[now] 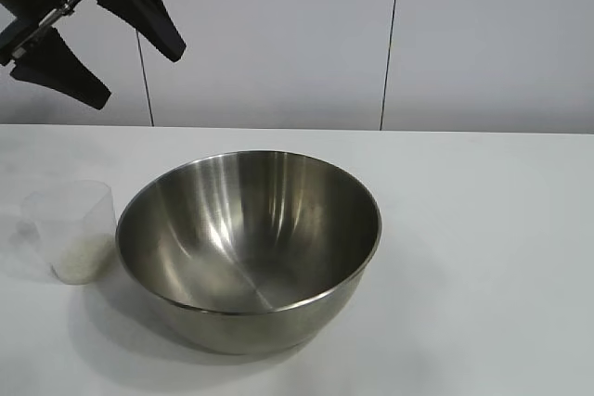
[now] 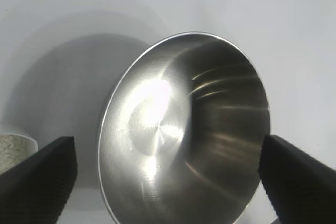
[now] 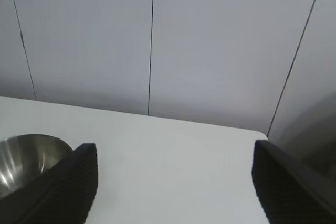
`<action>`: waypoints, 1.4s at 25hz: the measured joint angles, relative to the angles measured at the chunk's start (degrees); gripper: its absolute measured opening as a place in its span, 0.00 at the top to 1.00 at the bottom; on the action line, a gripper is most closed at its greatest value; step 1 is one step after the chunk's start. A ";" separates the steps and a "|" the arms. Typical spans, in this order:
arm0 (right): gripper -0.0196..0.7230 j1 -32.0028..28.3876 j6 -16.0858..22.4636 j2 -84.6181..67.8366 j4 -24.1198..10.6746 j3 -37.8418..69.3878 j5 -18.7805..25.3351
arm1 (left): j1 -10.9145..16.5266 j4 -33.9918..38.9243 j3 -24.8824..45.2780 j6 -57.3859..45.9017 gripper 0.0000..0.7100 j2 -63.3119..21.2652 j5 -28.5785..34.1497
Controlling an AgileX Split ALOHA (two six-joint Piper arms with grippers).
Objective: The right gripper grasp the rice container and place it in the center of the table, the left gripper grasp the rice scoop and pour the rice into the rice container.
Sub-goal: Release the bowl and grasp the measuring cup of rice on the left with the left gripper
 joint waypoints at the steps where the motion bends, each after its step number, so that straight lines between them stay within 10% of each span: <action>1: 0.24 0.04 0.75 -0.99 -0.96 2.37 0.00 | 0.00 0.00 0.00 0.00 0.05 0.00 0.00; 9: 0.24 4.59 4.76 -1.27 -4.42 17.12 -1.50 | 0.00 0.00 0.00 0.00 0.05 0.00 0.00; 35: 0.24 12.85 9.44 -1.27 -7.08 18.85 1.75 | 0.00 0.00 0.00 0.00 0.05 0.00 0.00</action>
